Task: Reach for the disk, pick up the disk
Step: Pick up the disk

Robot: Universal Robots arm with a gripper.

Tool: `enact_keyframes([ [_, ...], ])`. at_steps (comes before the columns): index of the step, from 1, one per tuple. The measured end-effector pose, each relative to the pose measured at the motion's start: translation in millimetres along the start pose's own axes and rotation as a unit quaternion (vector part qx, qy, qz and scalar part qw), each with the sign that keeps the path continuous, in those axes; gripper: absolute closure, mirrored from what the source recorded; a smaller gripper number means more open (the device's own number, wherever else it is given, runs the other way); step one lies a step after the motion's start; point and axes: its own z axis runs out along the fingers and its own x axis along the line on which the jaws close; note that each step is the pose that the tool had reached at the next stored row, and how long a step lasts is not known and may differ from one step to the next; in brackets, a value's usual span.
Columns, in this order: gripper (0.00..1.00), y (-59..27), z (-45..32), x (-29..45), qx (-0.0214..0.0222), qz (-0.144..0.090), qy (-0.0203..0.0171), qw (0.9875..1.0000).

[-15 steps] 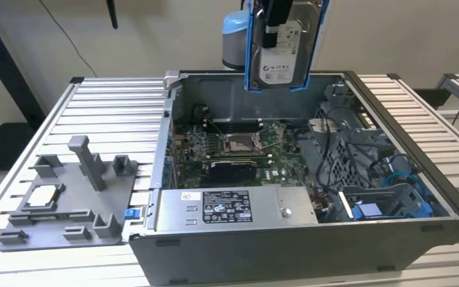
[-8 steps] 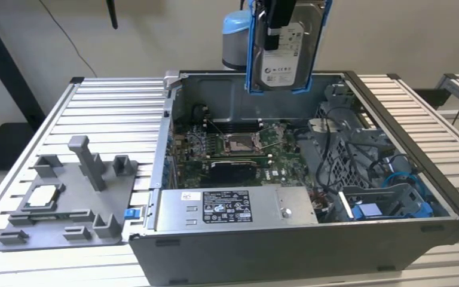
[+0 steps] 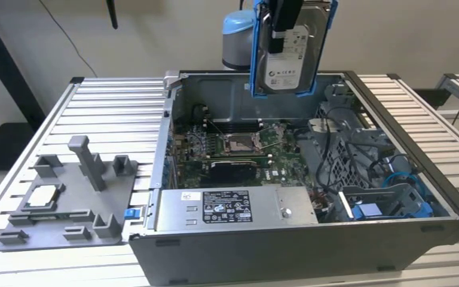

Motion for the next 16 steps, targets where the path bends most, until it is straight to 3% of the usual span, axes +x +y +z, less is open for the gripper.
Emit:
enact_keyframes([
  [16, 1.00, -5.8, 2.4, 9.4, 0.0000, 0.000, 0.0010, 1.0000],
])
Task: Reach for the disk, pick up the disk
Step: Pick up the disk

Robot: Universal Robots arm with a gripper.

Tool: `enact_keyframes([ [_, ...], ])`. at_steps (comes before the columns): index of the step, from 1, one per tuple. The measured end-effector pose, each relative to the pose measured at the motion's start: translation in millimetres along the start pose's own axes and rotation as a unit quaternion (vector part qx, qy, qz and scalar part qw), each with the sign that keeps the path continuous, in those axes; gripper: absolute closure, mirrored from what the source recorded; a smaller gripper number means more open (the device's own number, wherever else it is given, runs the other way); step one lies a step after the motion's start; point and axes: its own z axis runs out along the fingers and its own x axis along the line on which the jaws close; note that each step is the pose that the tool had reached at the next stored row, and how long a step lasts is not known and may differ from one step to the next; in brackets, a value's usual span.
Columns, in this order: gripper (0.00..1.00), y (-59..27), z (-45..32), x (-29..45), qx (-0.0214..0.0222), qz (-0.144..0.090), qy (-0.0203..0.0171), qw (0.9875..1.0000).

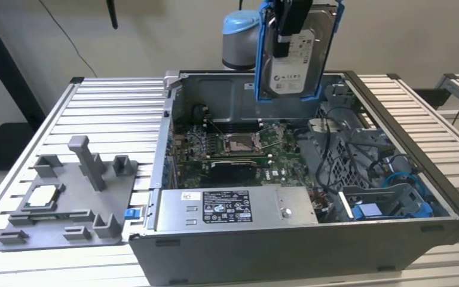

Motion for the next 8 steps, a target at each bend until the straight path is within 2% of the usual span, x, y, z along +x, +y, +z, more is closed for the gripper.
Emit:
enact_keyframes([
  [8, 1.00, -7.8, 1.4, 5.4, 0.0000, 0.000, 0.0001, 1.0000],
])
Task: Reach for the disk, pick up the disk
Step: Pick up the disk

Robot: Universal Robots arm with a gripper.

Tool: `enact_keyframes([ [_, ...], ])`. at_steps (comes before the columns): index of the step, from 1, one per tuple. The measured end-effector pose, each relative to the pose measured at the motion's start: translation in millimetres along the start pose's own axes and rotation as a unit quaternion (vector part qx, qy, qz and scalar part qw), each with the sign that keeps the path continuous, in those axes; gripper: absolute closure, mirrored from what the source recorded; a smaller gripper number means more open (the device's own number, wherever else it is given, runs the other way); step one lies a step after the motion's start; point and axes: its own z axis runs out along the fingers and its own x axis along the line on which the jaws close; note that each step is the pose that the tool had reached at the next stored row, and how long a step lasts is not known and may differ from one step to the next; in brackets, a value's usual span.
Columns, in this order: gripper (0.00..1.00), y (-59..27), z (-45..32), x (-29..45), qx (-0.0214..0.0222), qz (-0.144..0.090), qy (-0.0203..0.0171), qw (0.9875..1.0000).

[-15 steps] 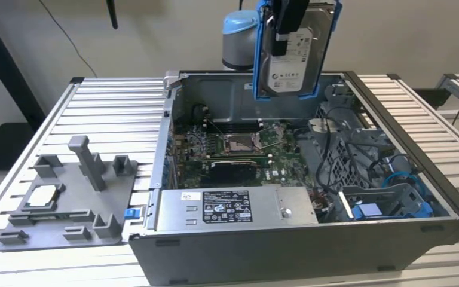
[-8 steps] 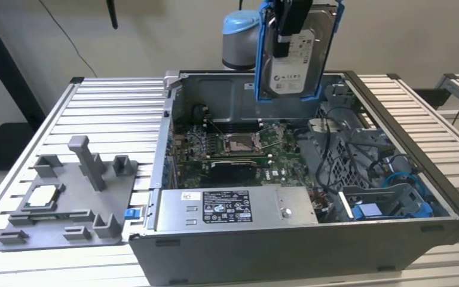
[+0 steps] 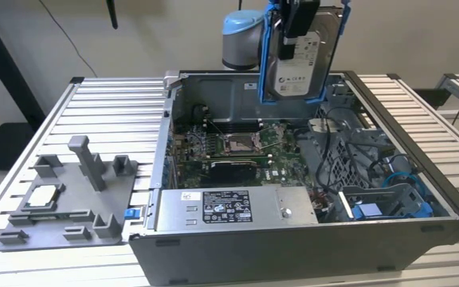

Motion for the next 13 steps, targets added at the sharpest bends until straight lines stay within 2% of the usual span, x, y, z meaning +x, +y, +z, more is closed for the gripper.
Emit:
enact_keyframes([
  [13, 1.00, -17.2, 2.3, 7.8, -0.0002, 0.000, 0.0001, 1.0000],
])
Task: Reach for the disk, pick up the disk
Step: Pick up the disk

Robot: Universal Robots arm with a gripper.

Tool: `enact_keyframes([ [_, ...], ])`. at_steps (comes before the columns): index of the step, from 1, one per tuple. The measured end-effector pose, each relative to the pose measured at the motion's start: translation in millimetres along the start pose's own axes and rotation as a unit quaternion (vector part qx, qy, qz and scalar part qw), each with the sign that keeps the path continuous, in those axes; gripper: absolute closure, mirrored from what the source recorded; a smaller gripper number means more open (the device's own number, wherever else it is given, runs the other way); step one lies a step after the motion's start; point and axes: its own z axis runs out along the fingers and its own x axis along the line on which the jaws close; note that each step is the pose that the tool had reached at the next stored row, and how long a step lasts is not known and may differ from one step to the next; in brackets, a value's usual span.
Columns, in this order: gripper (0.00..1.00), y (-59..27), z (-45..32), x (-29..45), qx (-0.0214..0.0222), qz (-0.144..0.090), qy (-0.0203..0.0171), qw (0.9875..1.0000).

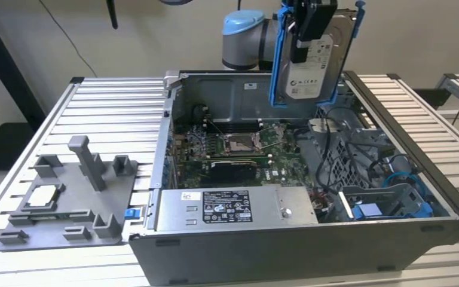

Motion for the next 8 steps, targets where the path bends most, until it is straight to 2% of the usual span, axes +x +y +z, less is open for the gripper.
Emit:
enact_keyframes([
  [8, 1.00, -10.0, 1.4, 3.9, -0.0001, 0.000, 0.0001, 1.0000],
])
